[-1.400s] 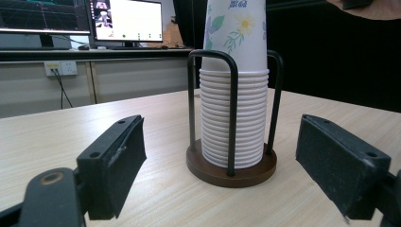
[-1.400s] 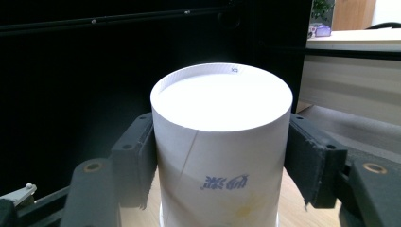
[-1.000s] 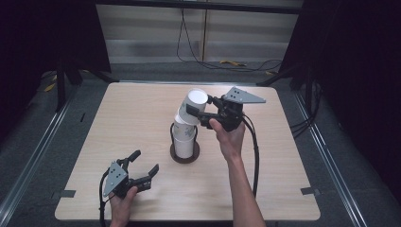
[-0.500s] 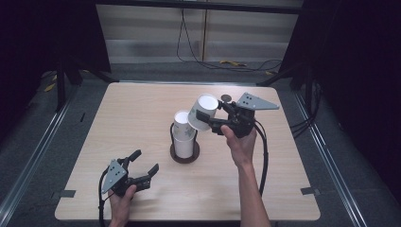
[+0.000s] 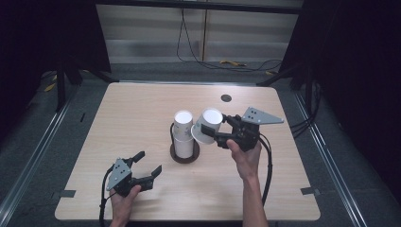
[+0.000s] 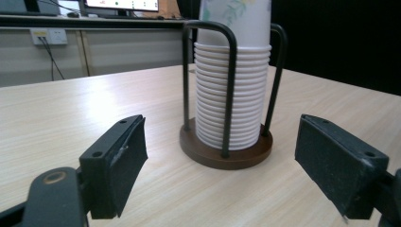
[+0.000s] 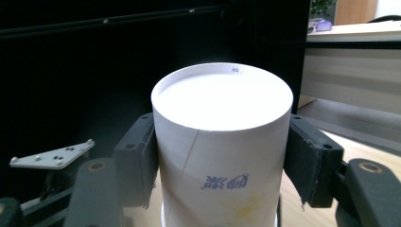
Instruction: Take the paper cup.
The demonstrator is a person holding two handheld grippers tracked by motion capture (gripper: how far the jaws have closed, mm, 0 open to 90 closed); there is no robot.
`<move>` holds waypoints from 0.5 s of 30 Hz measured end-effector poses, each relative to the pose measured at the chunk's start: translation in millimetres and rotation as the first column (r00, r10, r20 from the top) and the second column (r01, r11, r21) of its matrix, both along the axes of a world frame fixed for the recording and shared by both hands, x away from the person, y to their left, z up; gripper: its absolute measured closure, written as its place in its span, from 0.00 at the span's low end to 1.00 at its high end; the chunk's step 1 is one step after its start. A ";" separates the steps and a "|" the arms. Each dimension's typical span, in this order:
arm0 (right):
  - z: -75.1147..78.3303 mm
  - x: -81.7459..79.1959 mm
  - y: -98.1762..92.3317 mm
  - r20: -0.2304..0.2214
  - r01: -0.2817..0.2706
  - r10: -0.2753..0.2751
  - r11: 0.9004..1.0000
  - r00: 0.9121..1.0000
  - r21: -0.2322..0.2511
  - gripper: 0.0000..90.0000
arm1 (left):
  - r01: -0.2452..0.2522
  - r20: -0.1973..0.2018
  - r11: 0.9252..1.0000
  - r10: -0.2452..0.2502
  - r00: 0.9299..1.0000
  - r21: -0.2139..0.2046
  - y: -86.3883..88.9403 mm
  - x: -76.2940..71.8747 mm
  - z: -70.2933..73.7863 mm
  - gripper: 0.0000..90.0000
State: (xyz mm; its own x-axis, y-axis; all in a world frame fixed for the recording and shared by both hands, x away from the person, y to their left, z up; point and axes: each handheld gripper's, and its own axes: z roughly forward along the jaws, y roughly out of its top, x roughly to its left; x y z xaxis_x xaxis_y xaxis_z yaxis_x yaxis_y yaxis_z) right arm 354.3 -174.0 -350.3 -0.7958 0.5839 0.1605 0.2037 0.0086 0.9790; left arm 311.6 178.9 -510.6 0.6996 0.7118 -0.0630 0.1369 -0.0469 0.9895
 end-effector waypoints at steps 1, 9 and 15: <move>-4.4 -2.9 1.4 -0.001 -0.008 0.008 1.000 1.000 0.007 0.38 | 0.006 -0.008 1.000 -0.006 1.000 -0.002 -1.0 -0.6 0.1 0.20; -22.9 -10.3 5.7 -0.030 -0.037 0.037 0.999 0.999 0.004 0.38 | 0.048 -0.028 0.999 -0.049 0.998 -0.026 -1.7 -1.4 2.5 0.19; -34.2 -14.3 6.7 -0.048 -0.067 0.066 0.998 0.997 -0.010 0.38 | 0.119 -0.040 0.992 -0.118 0.992 0.031 -11.3 -2.4 6.6 0.20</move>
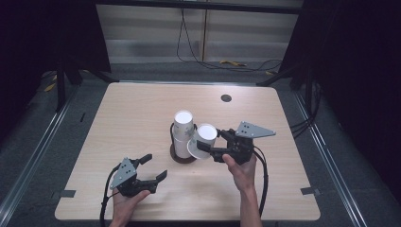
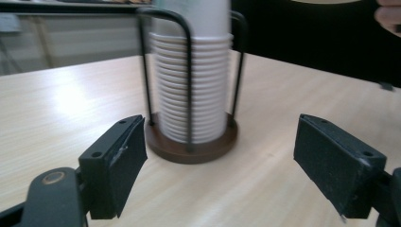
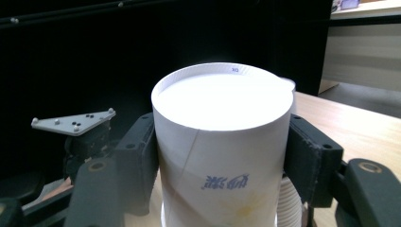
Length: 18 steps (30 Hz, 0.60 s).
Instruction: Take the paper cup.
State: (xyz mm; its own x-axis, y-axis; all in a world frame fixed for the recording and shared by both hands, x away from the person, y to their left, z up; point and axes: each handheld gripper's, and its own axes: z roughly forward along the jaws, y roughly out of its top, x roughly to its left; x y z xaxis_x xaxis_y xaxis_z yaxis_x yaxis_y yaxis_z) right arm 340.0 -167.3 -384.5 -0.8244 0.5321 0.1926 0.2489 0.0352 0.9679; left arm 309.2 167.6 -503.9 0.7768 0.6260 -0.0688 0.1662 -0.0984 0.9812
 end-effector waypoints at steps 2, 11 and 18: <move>-2.6 -1.7 0.3 -0.001 -0.006 0.006 1.000 1.000 -0.005 0.38 | 0.028 0.004 1.000 -0.028 1.000 0.010 -5.6 -1.4 1.1 0.20; -15.5 -7.3 3.7 -0.013 -0.046 0.046 0.999 0.999 -0.010 0.38 | 0.104 0.006 0.995 -0.104 0.995 0.008 -19.2 -2.4 8.0 0.19; -28.9 -11.9 7.3 -0.020 -0.069 0.069 0.997 0.997 0.028 0.39 | 0.170 -0.005 0.985 -0.170 0.985 0.003 -33.5 -5.2 6.5 0.23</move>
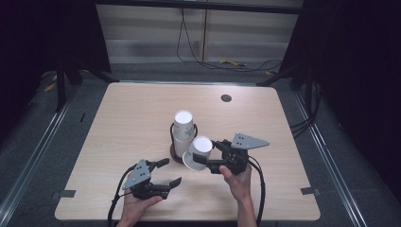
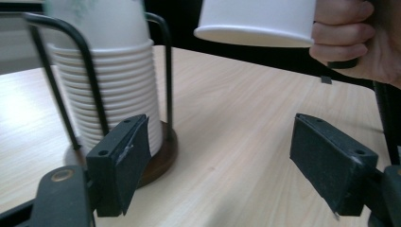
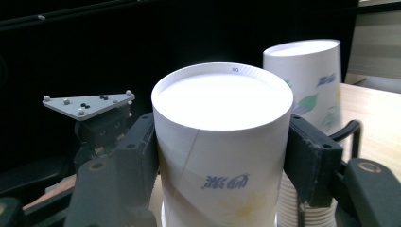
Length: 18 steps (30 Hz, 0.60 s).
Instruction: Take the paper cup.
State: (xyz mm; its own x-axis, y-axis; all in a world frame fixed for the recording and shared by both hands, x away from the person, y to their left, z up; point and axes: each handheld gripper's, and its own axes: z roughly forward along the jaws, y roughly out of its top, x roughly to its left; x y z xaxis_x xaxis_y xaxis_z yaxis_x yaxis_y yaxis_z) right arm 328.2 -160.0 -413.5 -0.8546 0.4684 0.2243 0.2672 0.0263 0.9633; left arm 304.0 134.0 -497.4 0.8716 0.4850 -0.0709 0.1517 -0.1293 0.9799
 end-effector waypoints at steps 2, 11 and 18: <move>-3.6 -1.1 2.4 -0.003 -0.005 0.005 1.000 1.000 -0.007 0.39 | 0.008 0.001 1.000 -0.008 1.000 0.004 -2.1 -0.4 -0.5 0.22; -18.1 -2.3 7.5 -0.017 -0.021 0.021 1.000 1.000 -0.010 0.39 | 0.049 0.041 0.999 -0.050 0.998 0.012 -6.3 1.0 5.5 0.18; -24.1 -3.0 10.9 -0.031 -0.028 0.027 0.999 0.999 -0.023 0.39 | 0.058 0.051 0.998 -0.059 0.997 0.021 -10.1 1.6 8.1 0.18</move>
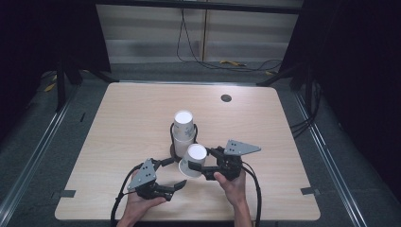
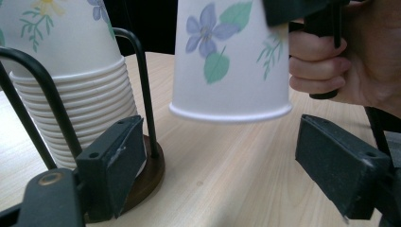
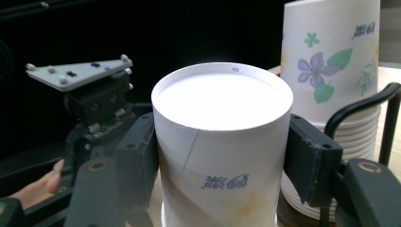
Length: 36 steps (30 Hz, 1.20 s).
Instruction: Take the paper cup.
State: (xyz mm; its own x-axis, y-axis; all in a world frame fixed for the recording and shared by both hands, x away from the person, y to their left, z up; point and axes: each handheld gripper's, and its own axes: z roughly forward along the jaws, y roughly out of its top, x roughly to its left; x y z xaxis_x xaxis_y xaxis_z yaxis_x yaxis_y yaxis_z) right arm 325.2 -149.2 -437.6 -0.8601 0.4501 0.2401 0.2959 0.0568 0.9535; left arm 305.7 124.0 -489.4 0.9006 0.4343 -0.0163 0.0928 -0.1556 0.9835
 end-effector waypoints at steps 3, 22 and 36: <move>-4.1 1.1 1.2 -0.012 -0.002 0.002 1.000 1.000 -0.003 0.39 | 0.007 0.000 1.000 -0.007 1.000 -0.003 -2.5 0.8 -0.2 0.18; -13.3 0.3 14.6 -0.019 -0.047 0.047 0.999 0.999 -0.020 0.39 | 0.033 -0.043 0.999 -0.033 0.999 -0.011 -13.2 5.5 -2.7 0.17; -16.4 -1.7 26.2 -0.013 -0.084 0.084 0.996 0.996 -0.023 0.38 | 0.044 -0.084 0.999 -0.045 0.995 -0.009 -14.2 8.8 -4.8 0.23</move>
